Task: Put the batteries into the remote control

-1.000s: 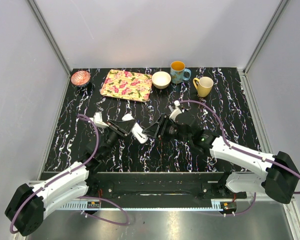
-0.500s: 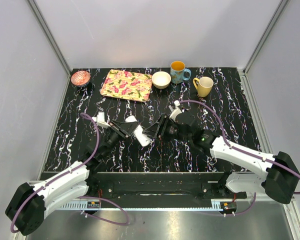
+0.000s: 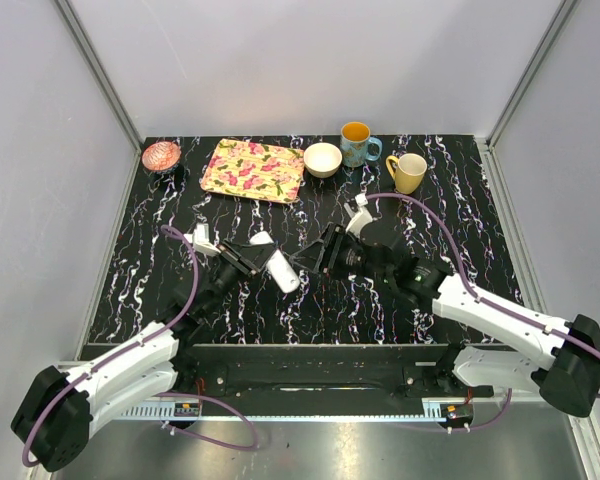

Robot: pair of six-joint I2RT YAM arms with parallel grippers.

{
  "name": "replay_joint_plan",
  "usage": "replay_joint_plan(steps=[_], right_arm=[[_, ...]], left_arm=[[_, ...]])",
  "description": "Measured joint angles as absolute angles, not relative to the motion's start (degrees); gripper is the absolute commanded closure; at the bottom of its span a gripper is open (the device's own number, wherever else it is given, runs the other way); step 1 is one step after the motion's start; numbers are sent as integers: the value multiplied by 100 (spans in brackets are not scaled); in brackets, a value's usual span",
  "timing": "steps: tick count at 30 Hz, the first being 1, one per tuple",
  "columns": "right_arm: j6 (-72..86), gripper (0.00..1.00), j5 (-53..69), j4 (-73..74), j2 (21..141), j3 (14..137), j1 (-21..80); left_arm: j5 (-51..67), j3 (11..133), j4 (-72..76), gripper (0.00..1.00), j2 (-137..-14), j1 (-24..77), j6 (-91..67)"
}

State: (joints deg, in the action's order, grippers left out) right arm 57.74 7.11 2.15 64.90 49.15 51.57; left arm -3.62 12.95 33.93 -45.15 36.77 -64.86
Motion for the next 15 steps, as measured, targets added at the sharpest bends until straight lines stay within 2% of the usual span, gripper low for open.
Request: replay_joint_plan(steps=[15], right_arm=[[6055, 43, 1538, -226, 6967, 4746, 5153]], left_arm=[[-454, 1525, 3212, 100, -4512, 3673, -6171]])
